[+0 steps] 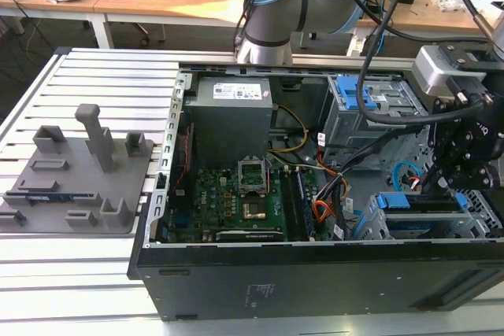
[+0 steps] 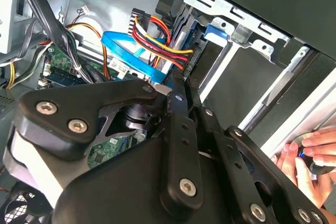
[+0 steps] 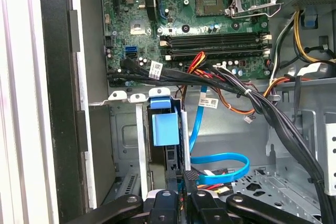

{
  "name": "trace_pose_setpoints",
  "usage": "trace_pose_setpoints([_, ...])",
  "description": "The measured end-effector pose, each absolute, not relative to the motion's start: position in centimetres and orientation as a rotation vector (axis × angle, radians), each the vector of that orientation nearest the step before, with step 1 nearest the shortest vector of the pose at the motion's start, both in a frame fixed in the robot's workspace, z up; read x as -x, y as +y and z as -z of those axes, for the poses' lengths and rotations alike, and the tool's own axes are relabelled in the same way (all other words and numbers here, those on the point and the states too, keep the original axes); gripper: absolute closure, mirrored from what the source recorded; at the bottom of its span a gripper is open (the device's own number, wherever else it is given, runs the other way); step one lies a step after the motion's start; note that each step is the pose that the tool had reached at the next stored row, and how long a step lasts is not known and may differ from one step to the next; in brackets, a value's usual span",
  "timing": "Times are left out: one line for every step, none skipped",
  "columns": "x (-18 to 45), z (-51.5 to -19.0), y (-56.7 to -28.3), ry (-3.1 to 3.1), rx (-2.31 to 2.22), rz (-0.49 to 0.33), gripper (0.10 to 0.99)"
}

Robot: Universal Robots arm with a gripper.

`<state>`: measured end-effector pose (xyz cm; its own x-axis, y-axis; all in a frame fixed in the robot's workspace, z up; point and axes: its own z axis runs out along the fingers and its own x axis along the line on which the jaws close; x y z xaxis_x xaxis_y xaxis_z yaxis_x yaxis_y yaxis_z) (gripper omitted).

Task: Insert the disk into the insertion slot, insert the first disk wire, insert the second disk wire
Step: 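Insert the second disk wire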

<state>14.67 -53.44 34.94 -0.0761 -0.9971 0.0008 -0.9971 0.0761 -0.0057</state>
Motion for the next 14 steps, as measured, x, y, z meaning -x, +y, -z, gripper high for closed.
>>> trace_pose_setpoints([-14.67,-34.92,-53.44,2.302,2.133,0.007,0.925])
trace_pose_setpoints([-14.67,-34.89,-53.44,2.302,2.133,0.007,0.925])
trace_pose_setpoints([-14.67,-34.87,-53.44,2.302,2.133,0.007,0.925])
trace_pose_setpoints([-14.67,-34.86,-53.44,2.302,2.133,0.007,0.925])
trace_pose_setpoints([-14.67,-34.81,-53.44,2.302,2.133,0.007,0.925])
trace_pose_setpoints([-14.67,-34.76,-53.44,2.302,2.133,0.007,0.925])
trace_pose_setpoints([-14.67,-34.72,-53.44,2.302,2.133,0.007,0.925])
trace_pose_setpoints([-14.67,-34.70,-53.44,2.302,2.133,0.007,0.925])
trace_pose_setpoints([-14.67,-34.65,-53.44,2.302,2.133,0.007,0.925])
trace_pose_setpoints([-14.68,-34.57,-53.44,2.302,2.133,0.007,0.925])
trace_pose_setpoints([-14.68,-34.51,-53.45,2.302,2.133,0.007,0.925])
trace_pose_setpoints([-14.68,-34.44,-53.46,2.302,2.133,0.007,0.925])
trace_pose_setpoints([-14.69,-34.39,-53.47,2.302,2.133,0.007,0.925])
trace_pose_setpoints([-14.69,-34.34,-53.49,2.302,2.133,0.007,0.925])
